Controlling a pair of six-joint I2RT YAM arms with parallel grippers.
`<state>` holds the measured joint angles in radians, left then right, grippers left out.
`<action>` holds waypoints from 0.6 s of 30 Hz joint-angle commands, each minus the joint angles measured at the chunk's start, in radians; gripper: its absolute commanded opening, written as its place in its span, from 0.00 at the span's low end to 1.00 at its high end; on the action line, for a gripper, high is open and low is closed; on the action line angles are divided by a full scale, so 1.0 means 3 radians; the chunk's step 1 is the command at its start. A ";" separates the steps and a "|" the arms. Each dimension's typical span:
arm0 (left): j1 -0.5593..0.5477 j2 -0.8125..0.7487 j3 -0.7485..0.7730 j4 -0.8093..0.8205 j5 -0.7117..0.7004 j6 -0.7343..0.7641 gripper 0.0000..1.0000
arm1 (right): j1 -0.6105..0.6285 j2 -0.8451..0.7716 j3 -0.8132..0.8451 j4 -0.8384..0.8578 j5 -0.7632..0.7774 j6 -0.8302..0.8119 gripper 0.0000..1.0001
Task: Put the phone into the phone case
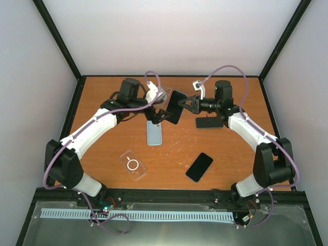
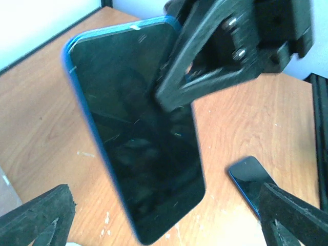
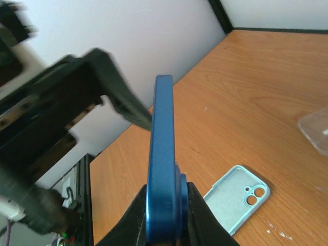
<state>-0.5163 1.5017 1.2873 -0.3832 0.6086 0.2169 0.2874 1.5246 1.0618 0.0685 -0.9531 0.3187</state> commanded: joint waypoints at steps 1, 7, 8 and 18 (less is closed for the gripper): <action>0.0299 -0.0078 -0.0006 -0.0368 0.0859 0.0108 0.96 | 0.0005 -0.0201 0.0211 -0.0230 -0.0533 -0.0606 0.03; 0.0367 -0.0057 -0.0057 -0.0583 0.1413 0.0206 0.85 | 0.0008 -0.0261 0.0249 -0.0560 -0.0938 -0.0962 0.03; 0.0366 -0.0051 -0.0072 -0.0591 0.1467 0.0214 0.83 | 0.0006 -0.0267 0.0251 -0.0589 -0.0983 -0.0994 0.03; 0.0367 0.0110 -0.0048 -0.0578 0.1713 0.0149 0.54 | 0.0175 -0.0277 0.0290 -0.0846 -0.1137 -0.1208 0.03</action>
<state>-0.4057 1.5146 1.2591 -0.5472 1.0550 0.2531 0.3164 1.4734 1.1084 -0.1680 -1.2465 -0.0017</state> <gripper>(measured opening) 0.577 0.095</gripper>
